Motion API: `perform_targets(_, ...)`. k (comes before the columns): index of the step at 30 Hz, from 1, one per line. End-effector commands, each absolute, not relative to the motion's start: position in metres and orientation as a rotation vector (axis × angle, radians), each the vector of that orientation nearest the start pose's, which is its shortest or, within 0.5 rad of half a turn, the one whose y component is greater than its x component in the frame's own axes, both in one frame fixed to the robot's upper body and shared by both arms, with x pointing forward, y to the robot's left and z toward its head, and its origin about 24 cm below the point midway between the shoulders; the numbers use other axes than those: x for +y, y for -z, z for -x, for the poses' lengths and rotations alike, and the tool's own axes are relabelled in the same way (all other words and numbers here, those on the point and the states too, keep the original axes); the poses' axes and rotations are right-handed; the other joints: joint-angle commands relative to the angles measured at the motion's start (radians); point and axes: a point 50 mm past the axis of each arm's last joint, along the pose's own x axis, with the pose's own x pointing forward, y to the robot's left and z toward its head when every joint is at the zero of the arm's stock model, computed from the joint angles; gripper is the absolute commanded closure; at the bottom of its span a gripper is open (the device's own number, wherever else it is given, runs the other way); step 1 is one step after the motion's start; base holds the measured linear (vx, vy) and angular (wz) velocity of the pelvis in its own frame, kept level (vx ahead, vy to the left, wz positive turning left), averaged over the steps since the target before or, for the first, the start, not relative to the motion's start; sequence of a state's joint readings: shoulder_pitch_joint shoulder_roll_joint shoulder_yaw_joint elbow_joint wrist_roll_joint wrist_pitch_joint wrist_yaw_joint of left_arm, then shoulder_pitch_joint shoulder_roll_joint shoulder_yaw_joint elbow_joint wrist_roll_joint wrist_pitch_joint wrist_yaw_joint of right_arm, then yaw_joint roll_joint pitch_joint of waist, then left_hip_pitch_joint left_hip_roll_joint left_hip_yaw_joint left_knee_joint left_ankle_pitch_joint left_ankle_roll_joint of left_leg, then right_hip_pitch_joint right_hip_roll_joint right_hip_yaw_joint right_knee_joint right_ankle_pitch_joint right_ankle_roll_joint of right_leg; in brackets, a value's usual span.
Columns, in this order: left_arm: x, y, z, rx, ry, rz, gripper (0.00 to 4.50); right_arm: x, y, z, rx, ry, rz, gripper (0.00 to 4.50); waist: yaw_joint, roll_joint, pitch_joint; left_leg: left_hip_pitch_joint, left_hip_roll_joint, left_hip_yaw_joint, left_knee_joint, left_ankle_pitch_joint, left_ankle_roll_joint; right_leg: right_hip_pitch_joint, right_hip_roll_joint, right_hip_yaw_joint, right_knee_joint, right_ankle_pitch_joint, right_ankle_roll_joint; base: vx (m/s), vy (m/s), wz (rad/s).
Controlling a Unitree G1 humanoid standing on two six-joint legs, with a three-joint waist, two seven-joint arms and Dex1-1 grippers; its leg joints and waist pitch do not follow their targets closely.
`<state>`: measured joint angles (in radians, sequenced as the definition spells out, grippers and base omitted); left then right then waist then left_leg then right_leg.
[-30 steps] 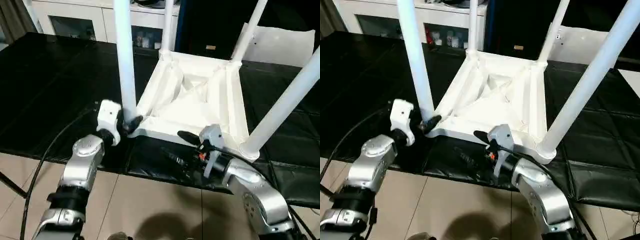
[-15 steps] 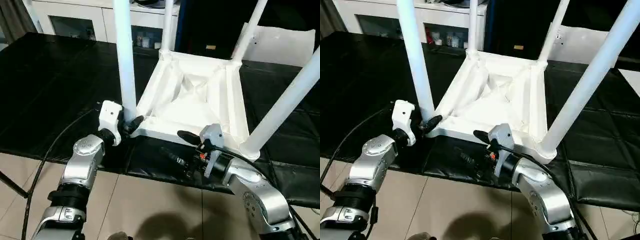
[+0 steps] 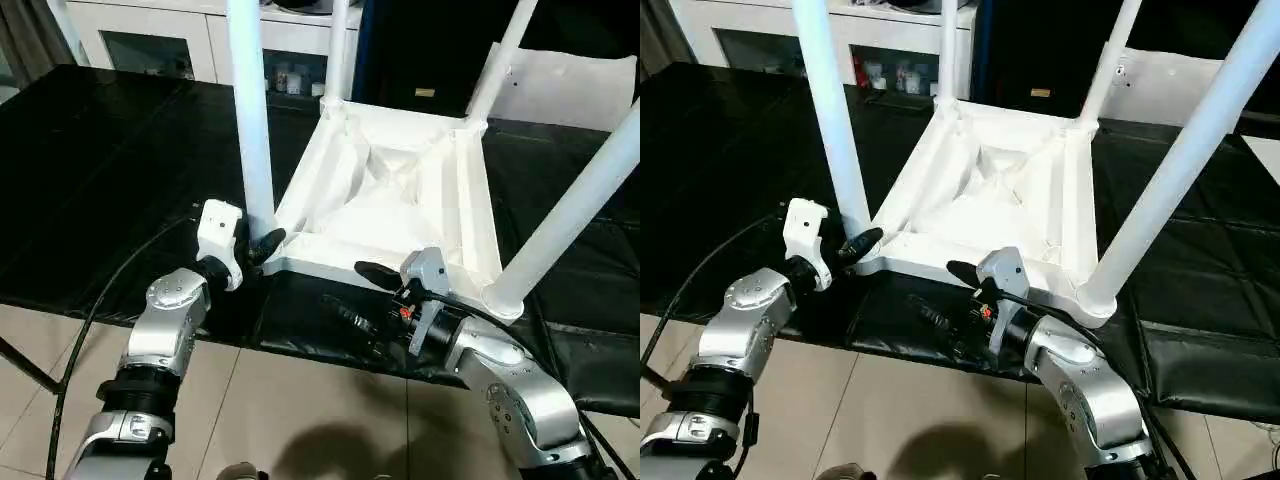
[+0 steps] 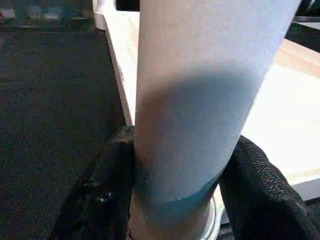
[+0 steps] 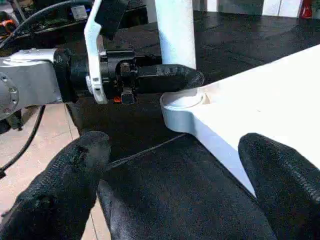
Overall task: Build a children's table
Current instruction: Flip table
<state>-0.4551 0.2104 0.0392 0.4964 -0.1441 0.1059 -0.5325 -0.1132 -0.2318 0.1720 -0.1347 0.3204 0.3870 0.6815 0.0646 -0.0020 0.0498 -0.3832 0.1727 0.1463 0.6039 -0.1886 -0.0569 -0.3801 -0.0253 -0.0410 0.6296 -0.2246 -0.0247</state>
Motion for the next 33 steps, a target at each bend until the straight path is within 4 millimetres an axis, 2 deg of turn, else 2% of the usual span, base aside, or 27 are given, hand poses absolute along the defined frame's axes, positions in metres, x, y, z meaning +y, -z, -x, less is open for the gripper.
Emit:
perform_targets(1, 0.151, -0.051, -0.329, 0.182, 0.58, 0.057, 2.41, -0.109, -0.062, -0.248, 0.188, -0.918, -0.117, 0.0, 0.001, 0.01, -0.058, 0.016, 0.062, -0.017, -0.073, -0.147, 0.027, 0.049, -0.116, 0.057, -0.076, 0.003, -0.203, 0.0, 0.0, 0.0)
perform_targets(5, 0.148, -0.052, -0.328, 0.196, 0.556, 0.185, 2.41, -0.11, -0.06, -0.251, 0.195, -0.875, -0.124, 0.0, 0.001, 0.01, -0.057, 0.016, 0.063, -0.015, -0.073, -0.144, 0.025, 0.048, -0.116, 0.057, -0.075, 0.002, -0.213, 0.0, 0.0, 0.0)
perform_targets(8, 0.141, -0.049, -0.322, 0.227, 0.518, 0.345, 2.41, -0.114, -0.059, -0.255, 0.19, -0.811, -0.144, 0.0, 0.0, 0.011, -0.057, 0.015, 0.063, -0.015, -0.072, -0.142, 0.026, 0.048, -0.116, 0.056, -0.073, 0.002, -0.222, 0.0, 0.0, 0.0)
perform_targets(10, 0.139, -0.048, -0.32, 0.238, 0.503, 0.401, 2.41, -0.115, -0.06, -0.256, 0.188, -0.792, -0.152, 0.0, 0.001, 0.008, -0.057, 0.014, 0.06, -0.011, -0.069, -0.131, 0.034, 0.049, -0.116, 0.057, -0.074, -0.003, -0.227, 0.0, 0.0, 0.0)
perform_targets(11, 0.135, -0.044, -0.317, 0.265, 0.47, 0.511, 2.41, -0.117, -0.06, -0.257, 0.183, -0.765, -0.184, 0.0, 0.001, 0.006, -0.055, 0.01, 0.055, -0.007, -0.067, -0.121, 0.045, 0.051, -0.116, 0.057, -0.078, -0.026, -0.221, 0.0, 0.0, 0.0)
perform_targets(12, 0.135, -0.043, -0.316, 0.273, 0.463, 0.537, 2.41, -0.118, -0.061, -0.257, 0.182, -0.765, -0.194, 0.0, 0.002, 0.008, -0.055, 0.01, 0.056, -0.007, -0.066, -0.121, 0.045, 0.051, -0.118, 0.057, -0.078, -0.037, -0.22, 0.0, 0.0, 0.0)
perform_targets(14, 0.134, -0.041, -0.315, 0.289, 0.455, 0.572, 2.41, -0.118, -0.061, -0.256, 0.18, -0.769, -0.201, 0.0, 0.001, 0.009, -0.054, 0.01, 0.053, -0.006, -0.066, -0.136, 0.048, 0.048, -0.114, 0.056, -0.085, -0.09, -0.207, 0.0, 0.0, 0.0)
perform_targets(15, 0.134, -0.04, -0.314, 0.301, 0.448, 0.591, 2.41, -0.118, -0.06, -0.254, 0.178, -0.772, -0.201, 0.0, -0.001, 0.004, -0.052, 0.009, 0.053, -0.006, -0.066, -0.139, 0.048, 0.047, -0.111, 0.056, -0.087, -0.102, -0.201, 0.0, 0.0, 0.0)
perform_targets(16, 0.134, -0.04, -0.314, 0.305, 0.44, 0.604, 2.41, -0.119, -0.06, -0.253, 0.176, -0.769, -0.203, 0.0, -0.002, 0.006, -0.051, 0.01, 0.053, -0.006, -0.068, -0.144, 0.047, 0.045, -0.111, 0.055, -0.089, -0.124, -0.194, 0.0, 0.0, 0.0)
perform_targets(23, 0.137, -0.043, -0.313, 0.321, 0.408, 0.65, 2.41, -0.126, -0.057, -0.251, 0.138, -0.626, -0.278, 0.0, -0.005, 0.007, -0.05, 0.011, 0.056, -0.009, -0.073, -0.161, 0.042, 0.041, -0.112, 0.056, -0.094, -0.164, -0.166, 0.0, 0.0, 0.0)
perform_targets(24, 0.136, -0.044, -0.313, 0.324, 0.41, 0.656, 2.41, -0.133, -0.055, -0.257, 0.127, -0.514, -0.312, 0.0, -0.006, 0.007, -0.05, 0.01, 0.056, -0.009, -0.073, -0.162, 0.041, 0.04, -0.11, 0.056, -0.094, -0.166, -0.163, 0.0, 0.0, 0.0)
perform_targets(27, 0.135, -0.045, -0.314, 0.327, 0.418, 0.661, 2.41, -0.141, -0.055, -0.266, 0.101, -0.381, -0.379, 0.0, -0.008, 0.009, -0.049, 0.013, 0.054, -0.009, -0.077, -0.18, 0.027, 0.034, -0.11, 0.056, -0.097, -0.202, -0.156, 0.0, 0.0, 0.0)
perform_targets(29, 0.134, -0.045, -0.313, 0.331, 0.423, 0.663, 2.41, -0.144, -0.057, -0.271, 0.08, -0.333, -0.419, 0.0, -0.008, 0.01, -0.05, 0.012, 0.054, -0.008, -0.076, -0.169, 0.022, 0.037, -0.109, 0.058, -0.096, -0.179, -0.147, 0.0, 0.0, 0.0)
perform_targets(33, 0.133, -0.046, -0.313, 0.335, 0.433, 0.662, 2.41, -0.145, -0.059, -0.278, 0.072, -0.322, -0.474, 0.0, -0.007, 0.011, -0.052, 0.01, 0.053, -0.007, -0.074, -0.141, 0.031, 0.041, -0.109, 0.057, -0.091, -0.116, -0.151, 0.0, 0.0, 0.0)
